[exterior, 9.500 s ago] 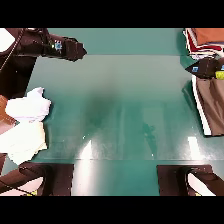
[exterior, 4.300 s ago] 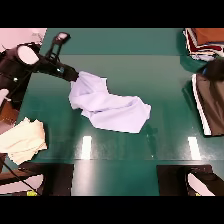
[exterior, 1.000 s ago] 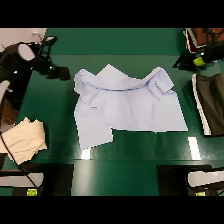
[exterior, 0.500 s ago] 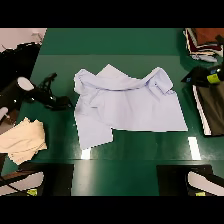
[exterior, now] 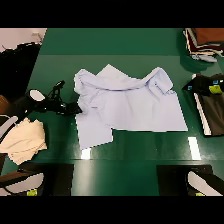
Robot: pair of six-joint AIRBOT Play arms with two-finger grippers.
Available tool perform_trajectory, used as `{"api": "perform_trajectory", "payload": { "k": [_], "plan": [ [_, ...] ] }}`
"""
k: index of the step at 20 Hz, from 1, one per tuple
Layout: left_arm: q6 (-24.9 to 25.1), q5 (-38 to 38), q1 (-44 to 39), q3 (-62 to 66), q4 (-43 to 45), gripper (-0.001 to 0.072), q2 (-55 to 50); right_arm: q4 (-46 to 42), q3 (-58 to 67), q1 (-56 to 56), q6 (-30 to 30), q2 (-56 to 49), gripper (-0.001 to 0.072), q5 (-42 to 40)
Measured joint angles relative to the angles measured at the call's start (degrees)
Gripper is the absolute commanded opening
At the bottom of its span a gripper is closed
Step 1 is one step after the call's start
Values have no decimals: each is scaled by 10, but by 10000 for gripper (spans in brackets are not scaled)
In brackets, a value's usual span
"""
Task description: Fold the shirts.
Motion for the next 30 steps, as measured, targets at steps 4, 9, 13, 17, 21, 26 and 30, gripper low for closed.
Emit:
{"api": "perform_trajectory", "payload": {
  "k": [4, 9, 13, 17, 21, 26, 30],
  "plan": [
    [-3, 9, -4, 12, -5, 29, 2, -3, -30, -37, 0, 24, 398, 17],
    [-4, -5, -6, 61, -5, 29, 26, -36, -174, -168, 0, 70, 567, 38],
    [-2, -11, -6, 81, -6, 29, 41, -26, -299, -268, 0, 68, 431, 24],
    [-2, -13, -6, 87, -6, 29, 45, 15, -370, -281, -7, 27, 431, -28],
    [-1, -13, -6, 88, -6, 29, 46, 59, -381, -224, -9, -20, 306, -82],
    [-2, -23, -6, 92, -2, 28, 58, 64, -355, -158, -12, -48, 22, -135],
    [-28, -37, -6, 144, 59, 28, 123, 68, -287, -121, -16, 1, 22, -136]
  ]
}}
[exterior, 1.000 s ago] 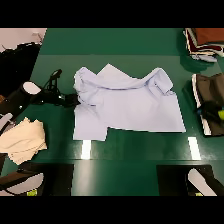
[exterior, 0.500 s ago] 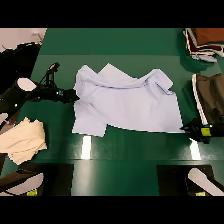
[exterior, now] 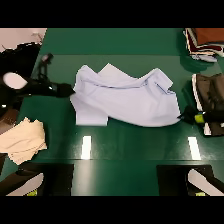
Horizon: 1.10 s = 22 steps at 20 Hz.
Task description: Fold the shirts.
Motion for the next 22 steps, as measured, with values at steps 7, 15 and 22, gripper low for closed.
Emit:
{"api": "perform_trajectory", "payload": {
  "k": [7, 15, 22],
  "plan": [
    [-31, -43, 0, 304, 125, 28, 126, 4, 315, 26, -3, 124, 21, 1],
    [-38, -62, 0, 601, 144, 27, 147, -22, 633, -32, -3, 170, 21, 41],
    [-50, -109, 0, 536, 119, 29, 111, -23, 731, -62, 15, 80, 21, 160]
  ]
}}
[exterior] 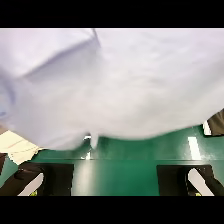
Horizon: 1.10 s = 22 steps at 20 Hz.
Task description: Fold the shirts.
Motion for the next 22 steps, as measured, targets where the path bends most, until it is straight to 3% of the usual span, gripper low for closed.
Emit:
{"api": "perform_trajectory", "payload": {
  "k": [5, 11, 18, 22],
  "plan": [
    [-2, -48, 0, -122, -4, 29, -97, -23, -110, 52, 6, -100, 21, 43],
    [12, -34, 0, -202, -2, 30, -292, -92, -233, 146, 15, -272, 21, 8],
    [29, 116, 3, -209, -4, 29, -416, -99, -172, 182, 17, -427, 21, -92],
    [30, 50, 20, -207, -3, 28, -427, -111, -163, 188, 16, -431, 21, -82]
  ]
}}
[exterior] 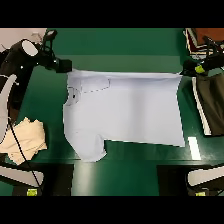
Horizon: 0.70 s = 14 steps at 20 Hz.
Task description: Fold the shirts.
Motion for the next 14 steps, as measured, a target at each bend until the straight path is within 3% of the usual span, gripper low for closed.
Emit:
{"api": "perform_trajectory", "payload": {
  "k": [5, 6, 7, 8, 14],
  "plan": [
    [0, -71, 8, -56, 6, 32, -3, -19, -113, 11, -1, 46, 22, -16],
    [-4, -75, 8, -72, 6, 216, -4, -20, -139, 12, -1, 56, 45, -23],
    [-12, -78, 8, -86, 5, 572, -4, -21, -160, 12, -1, 64, 233, -31],
    [-20, -80, 9, -99, 5, 605, -4, -23, -180, 12, -1, 71, 386, -40],
    [-52, -110, 9, -146, 28, 606, 49, -26, -225, 14, 0, 134, 386, -27]
  ]
}}
